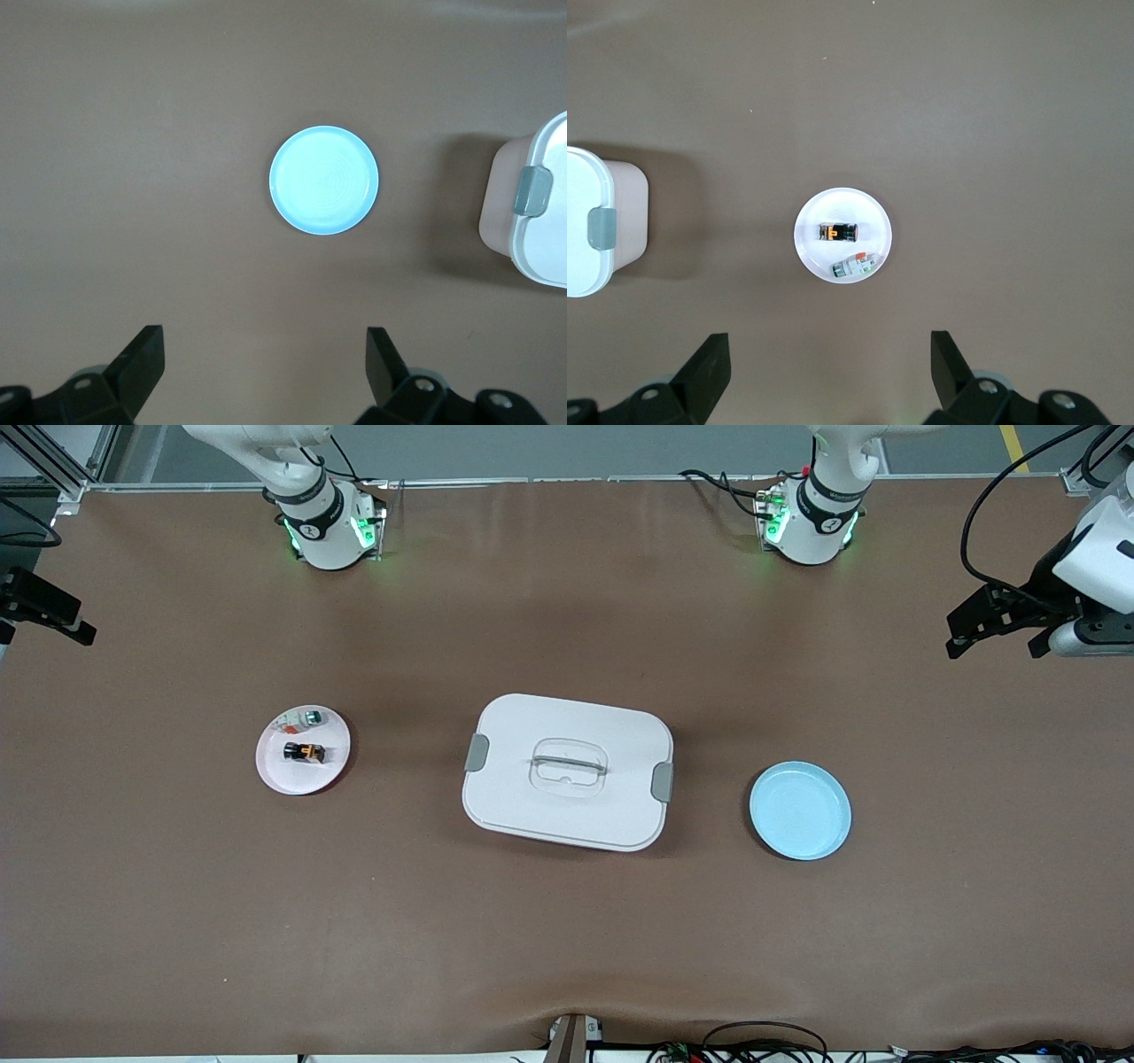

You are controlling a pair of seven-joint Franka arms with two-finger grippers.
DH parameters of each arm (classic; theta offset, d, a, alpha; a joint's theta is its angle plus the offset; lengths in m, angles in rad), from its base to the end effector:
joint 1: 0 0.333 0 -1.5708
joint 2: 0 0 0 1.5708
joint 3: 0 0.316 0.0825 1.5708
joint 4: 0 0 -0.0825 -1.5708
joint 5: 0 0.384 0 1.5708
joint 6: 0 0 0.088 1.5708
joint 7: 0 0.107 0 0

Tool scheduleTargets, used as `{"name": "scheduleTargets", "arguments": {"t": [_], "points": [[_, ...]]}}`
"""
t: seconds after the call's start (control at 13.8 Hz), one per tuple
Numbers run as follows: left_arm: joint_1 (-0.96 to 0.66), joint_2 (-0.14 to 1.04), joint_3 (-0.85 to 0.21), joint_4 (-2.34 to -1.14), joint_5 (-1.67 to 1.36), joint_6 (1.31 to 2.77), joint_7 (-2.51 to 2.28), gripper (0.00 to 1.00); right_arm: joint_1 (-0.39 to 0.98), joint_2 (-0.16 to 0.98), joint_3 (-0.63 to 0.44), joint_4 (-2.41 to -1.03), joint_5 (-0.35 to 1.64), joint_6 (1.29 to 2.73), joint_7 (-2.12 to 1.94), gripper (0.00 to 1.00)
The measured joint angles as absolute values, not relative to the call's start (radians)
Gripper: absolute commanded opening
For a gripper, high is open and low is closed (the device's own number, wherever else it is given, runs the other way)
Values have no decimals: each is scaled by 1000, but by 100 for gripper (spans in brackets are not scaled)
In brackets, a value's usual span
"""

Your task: Transfer orange switch to right arm and place

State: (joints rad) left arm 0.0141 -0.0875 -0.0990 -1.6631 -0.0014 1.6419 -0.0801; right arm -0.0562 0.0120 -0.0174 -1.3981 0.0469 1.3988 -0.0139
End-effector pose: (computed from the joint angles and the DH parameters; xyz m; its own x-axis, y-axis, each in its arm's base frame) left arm 0.5318 -0.0478 0.6345 0.9978 -0.0047 0.0662 -0.0046 -1.0000 -0.0020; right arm 0.5379 -0.0339 0.6830 0.9986 -0.0517 -0.0105 -0.0521 -0.9976 -0.0462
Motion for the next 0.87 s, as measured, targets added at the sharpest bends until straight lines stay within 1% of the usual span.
{"name": "scheduleTargets", "arguments": {"t": [0.36,0.87], "points": [[14,-88,-101,-1663,-1,1642,-80,100,-61,6,-20,-1396,46,1354,-11,100],[14,-88,-112,-1656,-1,1642,-80,100,-59,6,-13,-1396,39,1345,34,100]]}}
